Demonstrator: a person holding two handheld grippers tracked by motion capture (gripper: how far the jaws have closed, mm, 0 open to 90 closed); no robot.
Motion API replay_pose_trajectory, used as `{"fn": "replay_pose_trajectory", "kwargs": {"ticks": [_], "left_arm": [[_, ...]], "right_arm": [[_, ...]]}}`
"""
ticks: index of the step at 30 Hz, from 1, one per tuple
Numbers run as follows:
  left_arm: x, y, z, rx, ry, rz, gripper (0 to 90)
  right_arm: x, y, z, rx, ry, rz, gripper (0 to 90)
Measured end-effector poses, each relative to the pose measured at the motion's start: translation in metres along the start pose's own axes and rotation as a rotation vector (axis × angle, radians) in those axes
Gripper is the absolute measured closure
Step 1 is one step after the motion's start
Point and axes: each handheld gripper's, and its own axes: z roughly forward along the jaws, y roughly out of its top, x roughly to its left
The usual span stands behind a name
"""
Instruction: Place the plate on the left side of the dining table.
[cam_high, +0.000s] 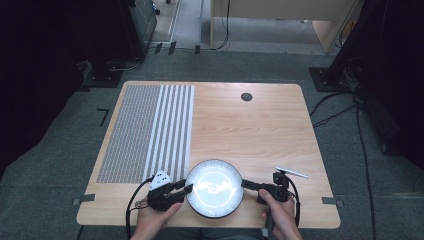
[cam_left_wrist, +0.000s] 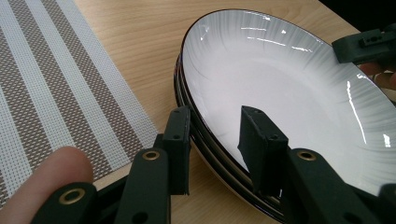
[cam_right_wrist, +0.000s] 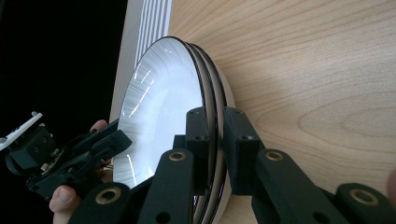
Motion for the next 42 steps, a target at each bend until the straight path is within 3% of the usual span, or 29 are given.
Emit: {"fn": "replay_pose_trajectory", "kwargs": {"ticks": [3, 4, 6, 7, 9, 12, 14, 16, 18, 22, 31, 35, 42], "left_arm": [[0.001, 0.0, -0.001, -0.003, -0.008, -0.01, 66.5], [0.002, 0.0, -0.002, 0.0, -0.003, -0.017, 66.6], [0.003, 0.0, -0.002, -0.003, -0.012, -0.025, 67.6], [0.002, 0.0, -0.002, -0.003, -0.009, -0.022, 67.8], [0.002, 0.0, -0.001, -0.004, -0.007, -0.022, 67.2], [0.002, 0.0, -0.001, 0.003, -0.014, -0.022, 65.9], [0.003, -0.001, -0.001, 0.005, -0.02, -0.021, 64.8], [0.003, -0.001, -0.001, 0.004, -0.02, -0.016, 64.6], [0.003, -0.001, -0.001, 0.004, -0.02, -0.015, 64.5], [0.003, -0.001, -0.002, 0.004, -0.022, -0.015, 64.8], [0.003, -0.001, -0.002, 0.002, -0.025, -0.021, 65.4], [0.003, -0.001, -0.002, 0.001, -0.019, -0.022, 65.7], [0.003, -0.002, 0.0, 0.01, -0.014, -0.025, 64.4]], "right_arm": [[0.001, 0.0, -0.001, -0.009, -0.001, 0.001, 82.9], [0.0, 0.0, -0.002, -0.016, 0.002, 0.001, 89.3], [-0.003, 0.004, -0.008, -0.037, 0.121, 0.1, 90.0], [-0.003, 0.005, -0.009, -0.021, 0.206, 0.141, 90.0], [0.008, 0.002, -0.008, -0.028, 0.129, 0.037, 90.0], [0.015, -0.001, -0.009, -0.061, 0.099, -0.011, 90.0], [0.015, -0.001, -0.012, -0.122, 0.014, -0.071, 89.4], [0.011, 0.001, -0.013, -0.149, -0.032, -0.103, 86.5], [0.008, 0.002, -0.013, -0.118, -0.007, -0.096, 83.8], [0.01, 0.0, -0.007, -0.093, -0.006, -0.13, 81.1], [0.007, 0.0, -0.006, -0.051, 0.018, -0.086, 82.7], [0.009, -0.001, -0.003, -0.015, -0.012, -0.116, 83.0], [0.015, -0.004, -0.002, -0.036, -0.051, -0.162, 81.9]]}}
